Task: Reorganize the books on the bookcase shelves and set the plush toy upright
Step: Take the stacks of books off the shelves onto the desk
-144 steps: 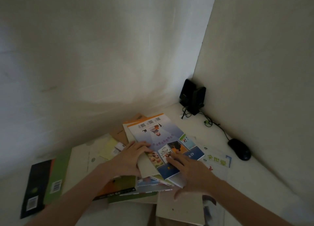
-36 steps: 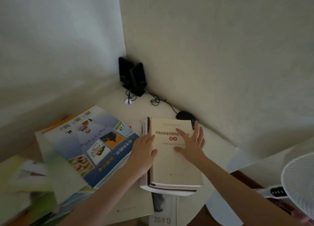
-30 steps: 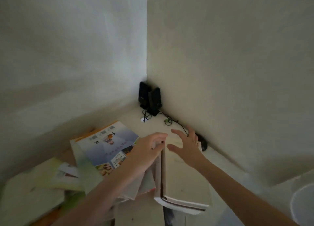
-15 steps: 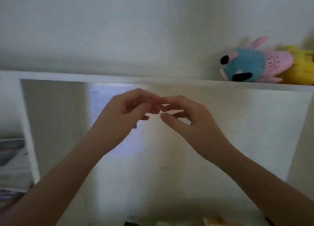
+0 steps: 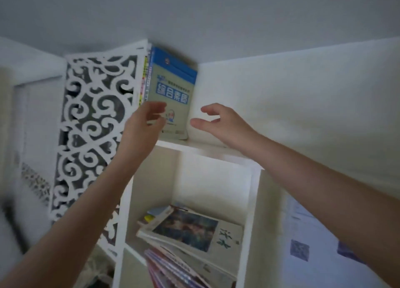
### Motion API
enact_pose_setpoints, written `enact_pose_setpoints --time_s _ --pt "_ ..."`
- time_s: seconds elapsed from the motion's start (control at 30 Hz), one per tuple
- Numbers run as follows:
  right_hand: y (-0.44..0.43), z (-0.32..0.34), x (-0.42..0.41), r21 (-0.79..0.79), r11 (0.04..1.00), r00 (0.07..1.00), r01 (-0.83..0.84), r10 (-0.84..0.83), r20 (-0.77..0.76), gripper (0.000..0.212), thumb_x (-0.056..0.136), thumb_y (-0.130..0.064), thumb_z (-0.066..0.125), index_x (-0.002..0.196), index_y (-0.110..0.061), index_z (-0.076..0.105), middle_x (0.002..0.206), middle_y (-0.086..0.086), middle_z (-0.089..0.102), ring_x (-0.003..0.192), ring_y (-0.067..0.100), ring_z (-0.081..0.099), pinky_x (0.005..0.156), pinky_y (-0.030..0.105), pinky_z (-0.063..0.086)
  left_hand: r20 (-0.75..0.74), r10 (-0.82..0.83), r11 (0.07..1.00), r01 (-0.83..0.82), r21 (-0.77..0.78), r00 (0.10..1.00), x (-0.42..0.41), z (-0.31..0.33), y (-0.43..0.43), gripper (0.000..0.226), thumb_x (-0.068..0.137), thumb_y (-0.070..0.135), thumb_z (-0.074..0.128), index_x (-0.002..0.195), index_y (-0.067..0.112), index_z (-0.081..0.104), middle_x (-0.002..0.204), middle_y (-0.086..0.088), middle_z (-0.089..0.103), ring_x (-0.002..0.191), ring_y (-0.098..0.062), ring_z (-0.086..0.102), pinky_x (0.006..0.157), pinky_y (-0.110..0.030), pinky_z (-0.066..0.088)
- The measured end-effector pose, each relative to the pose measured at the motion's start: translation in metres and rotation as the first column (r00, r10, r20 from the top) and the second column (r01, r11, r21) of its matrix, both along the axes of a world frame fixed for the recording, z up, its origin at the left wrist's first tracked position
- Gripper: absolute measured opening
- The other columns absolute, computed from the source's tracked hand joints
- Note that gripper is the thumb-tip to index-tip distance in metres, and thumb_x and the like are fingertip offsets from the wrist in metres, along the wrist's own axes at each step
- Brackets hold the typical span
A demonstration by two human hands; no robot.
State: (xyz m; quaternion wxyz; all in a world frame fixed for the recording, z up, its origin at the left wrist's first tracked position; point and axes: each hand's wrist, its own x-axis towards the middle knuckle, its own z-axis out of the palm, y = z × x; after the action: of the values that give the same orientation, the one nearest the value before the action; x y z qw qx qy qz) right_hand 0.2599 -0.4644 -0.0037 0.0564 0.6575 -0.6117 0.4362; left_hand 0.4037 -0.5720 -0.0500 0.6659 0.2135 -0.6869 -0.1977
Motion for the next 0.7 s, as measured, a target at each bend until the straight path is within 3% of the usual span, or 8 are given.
enact_pose_setpoints --time_s 0.13,0.23,0.4,0.53,0.63,0.7 --pt "-0.083 0.010 0.023 0.104 0.993 0.997 -0.050 0.044 0.059 0.058 0.089 -0.038 0.063 0.136 -0.011 0.042 0.113 -0.006 0.046 0.101 0.009 0.046 0.080 0.018 0.035 0.101 0.100 0.985 -0.113 0.132 0.990 0.002 -0.001 -0.080 0.055 0.089 0.010 0.059 0.140 0.014 0.038 0.139 -0.006 0.044 0.125 -0.017 0.044 0.089 -0.022 0.036" --pt "-0.145 0.016 0.028 0.107 0.993 0.992 -0.054 0.041 0.119 0.064 0.084 -0.042 0.068 0.135 -0.013 0.041 0.130 -0.001 0.053 0.111 0.016 0.053 0.092 0.032 0.047 0.186 0.119 0.970 -0.154 0.186 0.975 -0.007 -0.004 -0.127 0.070 0.086 0.013 0.064 0.145 0.010 0.027 0.142 -0.010 0.036 0.130 -0.025 0.040 0.098 -0.031 0.038" --pt "-0.217 0.012 0.030 0.127 0.988 0.988 -0.092 0.076 0.131 0.078 0.090 -0.039 0.061 0.151 -0.022 0.014 0.152 0.003 0.031 0.137 0.024 0.034 0.107 0.042 0.037 0.230 0.229 0.956 -0.263 0.131 0.946 -0.028 -0.001 -0.187 0.072 0.084 0.019 0.065 0.143 0.007 0.027 0.136 -0.016 0.036 0.125 -0.031 0.038 0.099 -0.038 0.037" --pt "-0.250 -0.002 0.023 0.057 0.995 0.992 -0.079 0.072 0.104 0.068 0.096 -0.043 0.049 0.151 -0.032 0.013 0.154 0.004 0.021 0.139 0.024 0.030 0.113 0.041 0.028 0.146 0.404 0.906 -0.417 0.072 0.903 -0.044 -0.002 -0.207 0.065 0.085 0.027 0.064 0.138 0.005 0.035 0.131 -0.018 0.034 0.121 -0.031 0.033 0.098 -0.034 0.034" --pt "-0.260 -0.007 0.011 0.026 0.994 0.987 -0.109 0.106 0.120 0.056 0.099 -0.044 0.040 0.150 -0.037 0.016 0.153 0.005 0.019 0.137 0.025 0.032 0.112 0.044 0.031 0.088 0.500 0.866 -0.500 -0.025 0.861 -0.056 -0.014 -0.215 0.072 0.085 0.029 0.066 0.143 0.006 0.030 0.131 -0.016 0.033 0.119 -0.030 0.031 0.100 -0.036 0.034" --pt "-0.263 -0.005 0.008 0.012 0.991 0.982 -0.131 0.128 0.141 0.052 0.100 -0.044 0.037 0.149 -0.037 0.021 0.150 0.006 0.022 0.135 0.026 0.034 0.109 0.048 0.035 0.003 0.471 0.882 -0.470 -0.043 0.882 -0.059 -0.017 -0.215 0.072 0.083 0.023 0.069 0.143 0.007 0.034 0.129 -0.014 0.035 0.118 -0.028 0.034 0.098 -0.035 0.038"
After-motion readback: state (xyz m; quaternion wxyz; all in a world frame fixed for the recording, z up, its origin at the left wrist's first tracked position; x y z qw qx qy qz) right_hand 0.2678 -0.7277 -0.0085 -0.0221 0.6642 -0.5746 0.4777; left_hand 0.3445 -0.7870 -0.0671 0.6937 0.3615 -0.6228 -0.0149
